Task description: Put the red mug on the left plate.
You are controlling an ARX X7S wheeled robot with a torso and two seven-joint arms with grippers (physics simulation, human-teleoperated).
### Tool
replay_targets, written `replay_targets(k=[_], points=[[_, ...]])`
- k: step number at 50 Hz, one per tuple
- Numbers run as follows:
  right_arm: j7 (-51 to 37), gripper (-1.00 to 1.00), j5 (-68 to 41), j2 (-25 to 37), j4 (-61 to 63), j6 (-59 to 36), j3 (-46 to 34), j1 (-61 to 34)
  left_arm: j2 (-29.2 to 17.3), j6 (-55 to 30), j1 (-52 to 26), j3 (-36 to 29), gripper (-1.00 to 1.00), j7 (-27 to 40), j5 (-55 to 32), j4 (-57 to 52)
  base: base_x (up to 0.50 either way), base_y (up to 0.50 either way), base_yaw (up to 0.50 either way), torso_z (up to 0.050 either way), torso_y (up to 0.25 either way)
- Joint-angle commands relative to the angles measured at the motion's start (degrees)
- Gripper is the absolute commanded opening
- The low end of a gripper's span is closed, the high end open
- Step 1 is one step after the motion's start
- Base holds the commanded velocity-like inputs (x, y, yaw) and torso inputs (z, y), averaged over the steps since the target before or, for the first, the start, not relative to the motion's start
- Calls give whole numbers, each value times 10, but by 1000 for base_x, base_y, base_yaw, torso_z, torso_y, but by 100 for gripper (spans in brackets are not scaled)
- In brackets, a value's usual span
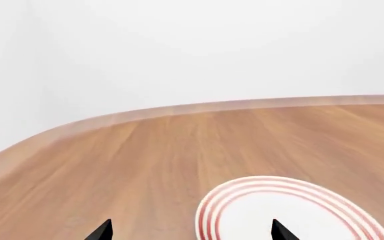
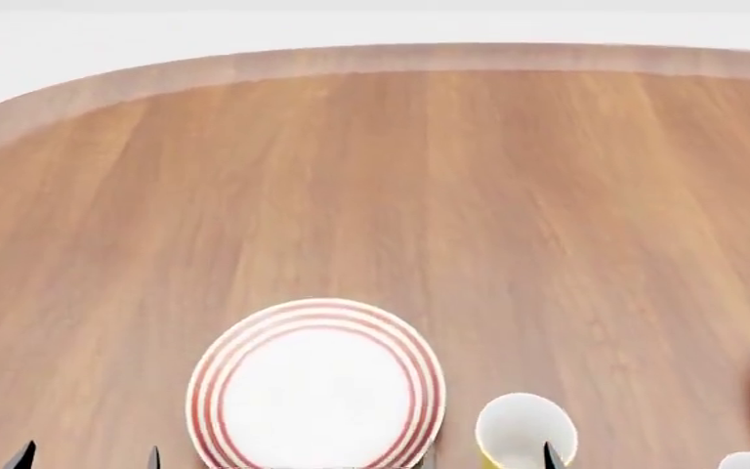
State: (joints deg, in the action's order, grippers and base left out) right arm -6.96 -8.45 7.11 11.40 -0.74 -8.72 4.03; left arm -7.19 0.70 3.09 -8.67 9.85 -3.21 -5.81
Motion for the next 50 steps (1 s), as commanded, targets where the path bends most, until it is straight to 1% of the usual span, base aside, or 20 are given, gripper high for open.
replay_targets(k=[1, 11, 14, 18, 21, 24, 25, 26, 28, 29, 30, 32, 33, 36, 40, 41, 50], points=[[-2, 100, -14, 7, -2, 2, -3, 0, -5, 1, -1, -8, 100, 6, -3, 2, 438, 133, 0, 0, 0], [-10, 100, -21, 8, -9, 5, -4, 0, -10, 1, 0, -12, 100, 13, -3, 1, 439, 126, 0, 0, 0], [-33, 100, -29, 3, -1, -33, 5, -6, -11, 0, 0, -14, 100, 15, -4, -2, 0, 0, 0, 0, 0], [-86, 100, -67, -6, 74, -146, 31, -11, -13, -1, 2, -15, 100, 17, -5, -7, 0, 0, 0, 0, 0], [-118, 100, -112, -17, 104, -216, 55, -21, -15, -1, 4, -16, 100, 18, -7, -10, 0, 0, 0, 0, 0], [-161, 100, -90, -25, 111, -231, 56, -27, -17, -2, 6, -16, 100, 20, -9, -16, 0, 0, 0, 0, 0], [-190, 100, -75, -33, 117, -238, 60, -28, -17, -2, 7, -15, 100, 21, -10, -17, 0, 0, 0, 0, 0], [-204, 100, -63, -37, 116, -227, 60, -28, -18, -2, 7, -15, 100, 22, -10, -17, 0, 0, 0, 0, 0], [-221, 100, -71, -41, 126, -252, 66, -29, -18, -2, 7, -16, 100, 22, -11, -17, 0, 0, 0, 0, 0], [-256, 100, -59, -49, 132, -265, 75, -30, -19, -2, 7, -17, 100, 22, -12, -18, 0, 0, 0, 0, 0], [-261, 100, -67, -51, 137, -271, 79, -29, -19, -2, 7, -17, 100, 23, -12, -18, 0, 0, 0, 0, 0], [-272, 100, -71, -53, 144, -265, 78, -23, -20, -1, 6, -18, 100, 24, -12, -17, 0, 0, 0, 0, 0], [-271, 100, -102, -61, 149, -261, 92, -17, -20, 0, 6, -20, 100, 23, -12, -15, 0, 0, 0, 0, 0], [-294, 100, -116, -60, 146, -252, 98, -15, -21, 0, 6, -22, 100, 23, -13, -14, 0, 0, 0, 0, 0], [-323, 100, -102, -54, 152, -228, 93, -6, -23, 1, 6, -22, 100, 24, -15, -14, 0, 0, 0, 0, 0], [-342, 100, -104, -59, 156, -230, 99, -4, -23, 0, 5, -23, 100, 25, -16, -13, 0, 0, 0, 0, 0], [-395, 100, -120, -54, 161, -222, 96, -1, -25, 1, 4, -28, 100, 24, -20, -10, 0, 0, 0, 0, 0]])
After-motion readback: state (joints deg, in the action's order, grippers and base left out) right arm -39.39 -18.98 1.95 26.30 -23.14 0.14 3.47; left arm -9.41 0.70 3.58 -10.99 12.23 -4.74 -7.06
